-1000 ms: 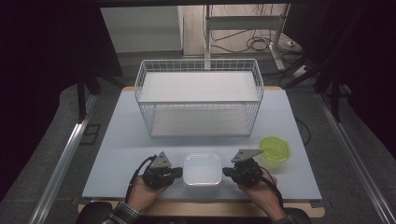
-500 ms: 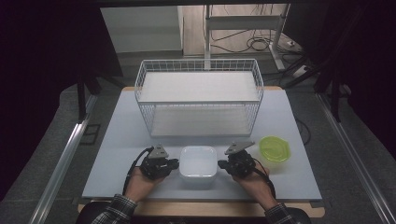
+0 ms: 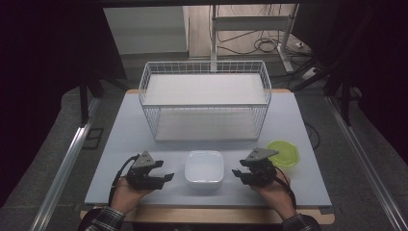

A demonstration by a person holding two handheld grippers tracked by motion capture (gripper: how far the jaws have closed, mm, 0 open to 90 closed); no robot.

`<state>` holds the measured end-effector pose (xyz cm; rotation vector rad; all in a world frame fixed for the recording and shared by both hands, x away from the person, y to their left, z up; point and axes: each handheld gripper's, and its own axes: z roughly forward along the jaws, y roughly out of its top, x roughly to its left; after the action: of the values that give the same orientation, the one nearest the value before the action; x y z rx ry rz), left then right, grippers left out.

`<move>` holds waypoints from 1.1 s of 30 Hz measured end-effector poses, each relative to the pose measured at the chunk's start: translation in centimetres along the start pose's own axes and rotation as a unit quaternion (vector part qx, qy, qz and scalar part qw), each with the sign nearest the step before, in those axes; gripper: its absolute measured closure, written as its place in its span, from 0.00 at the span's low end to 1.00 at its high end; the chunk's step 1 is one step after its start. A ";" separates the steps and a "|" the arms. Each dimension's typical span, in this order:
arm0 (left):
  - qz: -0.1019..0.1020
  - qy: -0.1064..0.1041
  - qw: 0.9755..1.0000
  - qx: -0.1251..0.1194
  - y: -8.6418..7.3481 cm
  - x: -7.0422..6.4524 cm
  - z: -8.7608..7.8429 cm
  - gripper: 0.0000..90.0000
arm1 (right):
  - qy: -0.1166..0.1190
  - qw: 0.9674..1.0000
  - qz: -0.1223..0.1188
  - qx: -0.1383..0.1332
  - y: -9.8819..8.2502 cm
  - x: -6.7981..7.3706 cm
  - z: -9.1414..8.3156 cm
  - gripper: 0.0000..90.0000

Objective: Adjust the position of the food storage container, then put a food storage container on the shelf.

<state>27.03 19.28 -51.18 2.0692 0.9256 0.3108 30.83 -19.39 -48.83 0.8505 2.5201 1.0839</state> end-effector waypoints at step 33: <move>0.053 0.011 0.998 0.010 -0.2 -1.5 1.4 0.06 | 0.006 0.999 0.015 -0.035 -0.2 0.1 0.2 0.11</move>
<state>26.54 17.48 -52.05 2.1424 0.8366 0.3831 30.73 -19.34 -49.11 0.8673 2.4711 1.1838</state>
